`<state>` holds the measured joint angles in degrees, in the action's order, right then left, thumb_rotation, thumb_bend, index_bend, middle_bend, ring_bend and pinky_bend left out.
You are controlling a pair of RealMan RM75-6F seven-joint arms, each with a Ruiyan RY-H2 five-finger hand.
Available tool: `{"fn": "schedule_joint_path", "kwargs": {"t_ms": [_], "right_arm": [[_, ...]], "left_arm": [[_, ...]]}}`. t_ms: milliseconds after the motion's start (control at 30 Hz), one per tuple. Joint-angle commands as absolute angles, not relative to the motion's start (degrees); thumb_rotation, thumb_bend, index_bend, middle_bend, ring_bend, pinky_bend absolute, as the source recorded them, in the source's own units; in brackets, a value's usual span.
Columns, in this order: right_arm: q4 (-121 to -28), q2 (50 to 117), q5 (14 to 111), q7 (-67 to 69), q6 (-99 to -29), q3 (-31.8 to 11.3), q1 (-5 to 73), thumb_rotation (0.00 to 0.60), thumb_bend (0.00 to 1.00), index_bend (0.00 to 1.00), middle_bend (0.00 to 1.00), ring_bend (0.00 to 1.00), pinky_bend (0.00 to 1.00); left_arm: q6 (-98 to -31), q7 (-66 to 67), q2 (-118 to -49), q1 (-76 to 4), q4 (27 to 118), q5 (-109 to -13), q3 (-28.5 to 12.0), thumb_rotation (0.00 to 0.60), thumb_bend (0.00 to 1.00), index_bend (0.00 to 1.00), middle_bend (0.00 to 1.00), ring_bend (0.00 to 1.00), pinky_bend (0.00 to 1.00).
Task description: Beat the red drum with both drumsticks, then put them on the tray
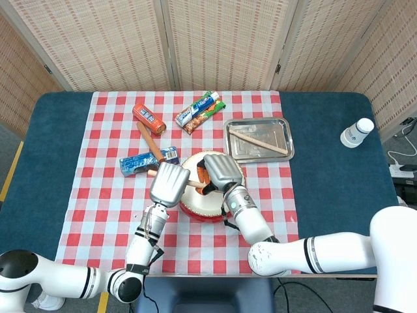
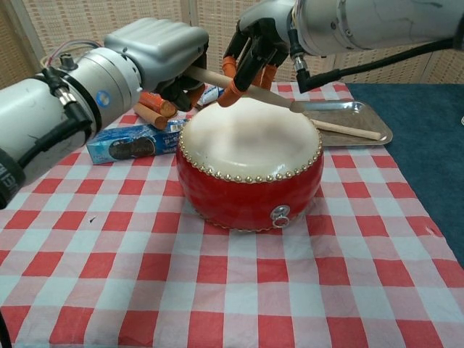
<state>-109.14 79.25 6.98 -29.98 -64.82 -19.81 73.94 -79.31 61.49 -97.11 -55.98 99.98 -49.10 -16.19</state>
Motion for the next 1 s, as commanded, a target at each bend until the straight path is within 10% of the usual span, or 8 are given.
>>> {"fn": "schedule_joint_path", "kwargs": {"t_ms": [33, 767, 1000], "right_arm": [[-109.1, 79.3, 7.1, -30.3, -65.0, -19.9, 73.7, 0.6, 0.25, 0.76, 0.74, 0.59, 0.47], [-108.4, 81.0, 8.2, -32.9, -66.5, -20.5, 72.8, 0.6, 0.33, 0.84, 0.79, 0.65, 0.49], [-108.1, 81.5, 8.8, -33.7, -67.1, -20.5, 72.3, 0.6, 0.34, 0.85, 0.79, 0.65, 0.5]], "left_arm": [[-79.3, 61.8, -97.1, -56.1, 100.0, -49.1, -16.1, 0.6, 0.61, 0.97, 1.0, 0.91, 1.0], [-78.5, 62.3, -96.4, -56.1, 99.6, -49.6, -15.1, 0.6, 0.57, 0.47, 0.6, 0.55, 0.98], [-77.5, 62.0, -95.8, -56.1, 100.0, -48.6, -15.2, 0.6, 0.5, 0.23, 0.34, 0.31, 0.66]]}}
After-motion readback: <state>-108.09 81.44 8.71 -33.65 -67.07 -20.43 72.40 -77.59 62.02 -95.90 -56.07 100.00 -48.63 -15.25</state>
